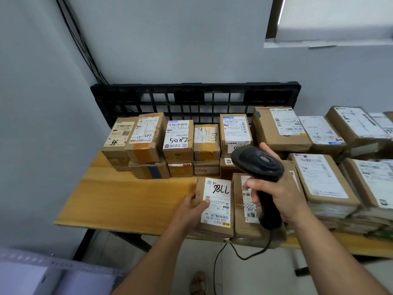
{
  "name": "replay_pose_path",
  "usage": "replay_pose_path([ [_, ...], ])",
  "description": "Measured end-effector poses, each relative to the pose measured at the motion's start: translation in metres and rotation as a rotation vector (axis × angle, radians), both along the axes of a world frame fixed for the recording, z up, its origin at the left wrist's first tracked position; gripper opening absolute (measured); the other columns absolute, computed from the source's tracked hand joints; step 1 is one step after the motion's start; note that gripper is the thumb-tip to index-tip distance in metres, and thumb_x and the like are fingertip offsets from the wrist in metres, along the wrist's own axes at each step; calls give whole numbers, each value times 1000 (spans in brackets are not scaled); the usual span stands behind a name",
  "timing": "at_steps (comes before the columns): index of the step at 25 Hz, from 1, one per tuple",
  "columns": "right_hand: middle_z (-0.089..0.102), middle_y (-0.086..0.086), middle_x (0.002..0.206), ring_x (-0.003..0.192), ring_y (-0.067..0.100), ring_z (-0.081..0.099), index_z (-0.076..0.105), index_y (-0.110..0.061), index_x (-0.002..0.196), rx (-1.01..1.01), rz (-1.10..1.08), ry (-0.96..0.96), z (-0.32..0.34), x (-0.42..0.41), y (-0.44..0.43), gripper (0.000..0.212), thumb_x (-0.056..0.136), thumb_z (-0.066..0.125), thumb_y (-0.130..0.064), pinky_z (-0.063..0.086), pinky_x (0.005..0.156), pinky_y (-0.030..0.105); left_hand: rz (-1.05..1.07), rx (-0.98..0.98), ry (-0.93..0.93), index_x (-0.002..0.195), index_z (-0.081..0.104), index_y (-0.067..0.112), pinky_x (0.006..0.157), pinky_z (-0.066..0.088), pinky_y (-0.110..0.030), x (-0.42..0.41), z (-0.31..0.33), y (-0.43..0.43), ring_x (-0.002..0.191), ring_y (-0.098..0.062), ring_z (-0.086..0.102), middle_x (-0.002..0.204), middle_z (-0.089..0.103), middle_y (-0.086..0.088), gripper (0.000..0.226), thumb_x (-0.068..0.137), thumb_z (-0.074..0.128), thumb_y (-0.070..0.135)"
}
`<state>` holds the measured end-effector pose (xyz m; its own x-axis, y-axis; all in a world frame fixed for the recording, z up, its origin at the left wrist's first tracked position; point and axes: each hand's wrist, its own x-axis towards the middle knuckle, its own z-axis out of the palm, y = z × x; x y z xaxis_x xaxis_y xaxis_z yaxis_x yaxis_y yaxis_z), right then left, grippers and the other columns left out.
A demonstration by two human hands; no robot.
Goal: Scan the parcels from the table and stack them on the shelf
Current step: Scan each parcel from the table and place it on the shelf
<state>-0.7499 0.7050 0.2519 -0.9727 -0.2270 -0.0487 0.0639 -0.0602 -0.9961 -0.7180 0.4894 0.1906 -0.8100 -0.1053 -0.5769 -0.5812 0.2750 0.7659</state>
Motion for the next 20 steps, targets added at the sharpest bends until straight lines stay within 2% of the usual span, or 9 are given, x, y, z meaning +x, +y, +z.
replay_pose_path([
  [4,68,7,70,48,24,57,29,-48,143,-1,12,8,-2,-1,-3,100,69,78,0,50,46,32,10,117,-41,145,32,35,60,46,-22,2,4,-9,90,-10,56,119,55,1,61,91,60,40],
  [6,68,9,71,48,24,57,29,-48,142,1,18,13,-3,-2,-4,98,68,74,-3,50,45,32,-15,128,-62,144,32,37,56,47,-20,1,6,-14,89,-10,56,112,56,4,57,93,58,38],
  [8,68,10,71,48,25,56,28,-48,144,18,21,22,-3,-2,-5,98,74,75,2,50,45,32,-18,143,-66,142,35,35,49,49,-18,2,14,-16,88,-11,56,107,54,5,56,92,60,36],
  [10,67,13,72,49,26,56,27,-48,144,46,29,40,-2,-1,-5,97,79,70,8,50,46,32,1,140,-47,141,35,33,46,49,-16,3,17,-18,87,-14,57,112,51,1,61,88,66,30],
  [13,67,16,75,51,27,56,26,-48,145,73,43,39,0,-1,-7,97,79,67,10,50,47,33,-9,119,-27,146,24,40,60,58,-27,1,14,-21,100,-24,60,134,46,-7,92,74,79,27],
  [16,69,15,81,52,27,58,28,-44,148,95,58,26,1,-2,-6,96,79,67,10,50,47,34,-73,17,-59,143,13,57,71,60,-38,2,14,-23,118,-33,52,146,37,-8,125,45,88,39],
  [18,68,18,89,52,26,58,29,-42,149,99,72,20,4,-1,-6,96,78,68,10,50,47,34,-63,18,-36,147,9,53,71,59,-37,10,18,-25,119,-32,51,145,39,-7,124,53,88,30],
  [20,67,17,91,51,26,57,29,-42,149,85,86,15,11,3,-8,97,77,68,10,50,46,34,8,46,50,148,8,51,79,58,-42,15,22,-34,120,-31,51,143,41,-6,123,57,87,23],
])
